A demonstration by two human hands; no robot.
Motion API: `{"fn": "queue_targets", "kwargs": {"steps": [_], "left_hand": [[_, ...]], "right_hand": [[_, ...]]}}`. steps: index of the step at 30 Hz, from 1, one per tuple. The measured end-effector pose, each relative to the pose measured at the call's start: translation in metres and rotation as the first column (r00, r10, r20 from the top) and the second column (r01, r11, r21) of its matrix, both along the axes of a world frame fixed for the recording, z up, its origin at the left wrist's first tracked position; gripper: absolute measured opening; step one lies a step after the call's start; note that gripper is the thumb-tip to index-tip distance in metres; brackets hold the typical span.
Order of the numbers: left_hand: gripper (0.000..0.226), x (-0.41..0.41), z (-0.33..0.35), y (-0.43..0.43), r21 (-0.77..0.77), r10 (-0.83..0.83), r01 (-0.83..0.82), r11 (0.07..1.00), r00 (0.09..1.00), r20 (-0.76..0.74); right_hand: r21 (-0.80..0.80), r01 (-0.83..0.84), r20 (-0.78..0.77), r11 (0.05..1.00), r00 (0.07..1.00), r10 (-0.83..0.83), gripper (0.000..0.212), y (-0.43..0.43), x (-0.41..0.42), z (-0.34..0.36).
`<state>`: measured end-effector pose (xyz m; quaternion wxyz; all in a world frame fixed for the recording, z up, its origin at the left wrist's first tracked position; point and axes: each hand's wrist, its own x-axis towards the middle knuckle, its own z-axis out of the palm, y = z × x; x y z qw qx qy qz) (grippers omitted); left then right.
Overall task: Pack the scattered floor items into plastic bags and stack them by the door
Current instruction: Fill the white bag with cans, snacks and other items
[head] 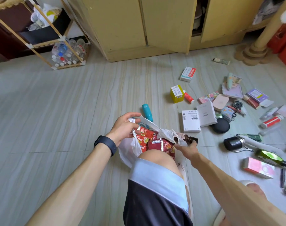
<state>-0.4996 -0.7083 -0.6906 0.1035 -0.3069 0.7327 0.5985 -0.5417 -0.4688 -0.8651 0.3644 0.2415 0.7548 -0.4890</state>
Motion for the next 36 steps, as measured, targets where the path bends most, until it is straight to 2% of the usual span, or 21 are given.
{"fn": "queue_targets", "kwargs": {"steps": [2, 3, 5, 7, 8, 10, 13, 15, 17, 19, 21, 23, 25, 27, 28, 29, 31, 33, 34, 36], "left_hand": [[0.049, 0.002, -0.002, 0.0, 0.018, -0.009, 0.01, 1.0, 1.0, -0.007], [0.049, 0.002, -0.004, 0.0, 0.027, -0.017, 0.017, 0.999, 1.0, -0.01], [0.05, 0.002, -0.006, 0.001, 0.031, -0.027, 0.028, 0.999, 0.999, -0.02], [0.052, 0.001, -0.009, -0.001, 0.037, -0.029, 0.03, 0.999, 0.999, -0.028], [0.052, 0.0, -0.01, -0.001, 0.048, -0.028, 0.029, 0.998, 0.999, -0.029], [0.051, 0.0, -0.01, -0.001, 0.055, -0.023, 0.025, 0.998, 0.999, -0.035], [0.038, -0.003, -0.003, -0.008, -0.087, 0.014, -0.02, 0.996, 0.997, -0.08], [0.026, -0.009, 0.01, -0.022, -0.128, 0.12, -0.137, 0.982, 0.984, -0.131], [0.019, -0.015, 0.028, -0.043, -0.101, 0.216, -0.233, 0.967, 0.964, -0.154], [0.016, -0.012, 0.042, -0.062, -0.103, 0.234, -0.25, 0.963, 0.962, -0.143], [0.015, -0.002, 0.05, -0.071, -0.162, 0.168, -0.181, 0.97, 0.981, -0.094], [0.016, 0.007, 0.052, -0.072, -0.302, 0.04, -0.041, 0.952, 0.999, -0.011], [0.015, 0.011, 0.054, -0.071, -0.413, -0.053, 0.069, 0.908, 0.997, 0.049], [0.014, 0.013, 0.056, -0.069, -0.485, -0.085, 0.118, 0.866, 0.992, 0.09], [0.014, 0.014, 0.054, -0.069, -0.524, -0.101, 0.152, 0.838, 0.987, 0.124], [0.013, 0.015, 0.052, -0.066, -0.561, -0.12, 0.201, 0.803, 0.977, 0.179], [0.011, 0.018, 0.045, -0.059, -0.632, -0.158, 0.324, 0.704, 0.939, 0.305], [0.017, 0.017, 0.036, -0.052, -0.709, -0.161, 0.422, 0.565, 0.899, 0.407], [0.024, 0.017, 0.032, -0.047, -0.761, -0.136, 0.451, 0.467, 0.887, 0.442], [0.037, 0.014, 0.027, -0.036, -0.873, -0.12, 0.467, 0.141, 0.883, 0.454]], "right_hand": [[-0.158, 0.05, 0.059, 0.986, 0.997, -0.041, 0.097, 0.0, 0.007, -0.009], [-0.188, 0.083, 0.072, 0.979, 0.995, -0.07, 0.087, -0.001, 0.009, -0.011], [-0.206, 0.123, 0.056, 0.971, 0.992, -0.114, 0.056, -0.004, 0.007, -0.016], [-0.214, 0.085, 0.025, 0.973, 0.996, -0.082, 0.023, -0.007, 0.001, -0.014], [-0.214, 0.065, 0.02, 0.975, 0.998, -0.063, 0.017, -0.007, -0.002, -0.012], [-0.172, 0.029, 0.001, 0.985, 1.0, -0.029, 0.023, -0.008, -0.01, -0.001], [-0.118, -0.045, -0.061, 0.992, 0.997, 0.038, 0.02, -0.018, -0.025, 0.035], [-0.266, 0.052, -0.074, 0.963, 0.994, -0.074, 0.017, -0.034, -0.035, 0.069], [-0.44, 0.169, -0.065, 0.882, 0.973, -0.22, 0.019, -0.053, -0.048, 0.105], [-0.531, 0.173, -0.095, 0.83, 0.961, -0.261, 0.022, -0.07, -0.059, 0.139], [-0.507, 0.142, -0.14, 0.85, 0.96, -0.243, 0.022, -0.078, -0.061, 0.156], [-0.458, 0.122, -0.113, 0.881, 0.975, -0.194, 0.02, -0.079, -0.059, 0.163], [-0.479, 0.076, -0.088, 0.874, 0.987, -0.134, 0.016, -0.076, -0.058, 0.174], [-0.524, 0.009, -0.151, 0.852, 0.983, -0.103, 0.007, -0.072, -0.062, 0.187], [-0.518, -0.033, -0.219, 0.855, 0.971, -0.095, 0.007, -0.069, -0.064, 0.191], [-0.481, -0.079, -0.307, 0.873, 0.948, -0.084, 0.018, -0.065, -0.064, 0.193], [-0.328, -0.171, -0.471, 0.929, 0.882, -0.004, 0.034, -0.056, -0.064, 0.191], [-0.02, -0.354, -0.557, 0.935, 0.78, 0.283, 0.028, -0.044, -0.061, 0.181], [0.133, -0.436, -0.537, 0.89, 0.723, 0.435, 0.026, -0.037, -0.059, 0.173], [0.308, -0.466, -0.493, 0.83, 0.668, 0.558, 0.028, -0.024, -0.056, 0.159]]}}
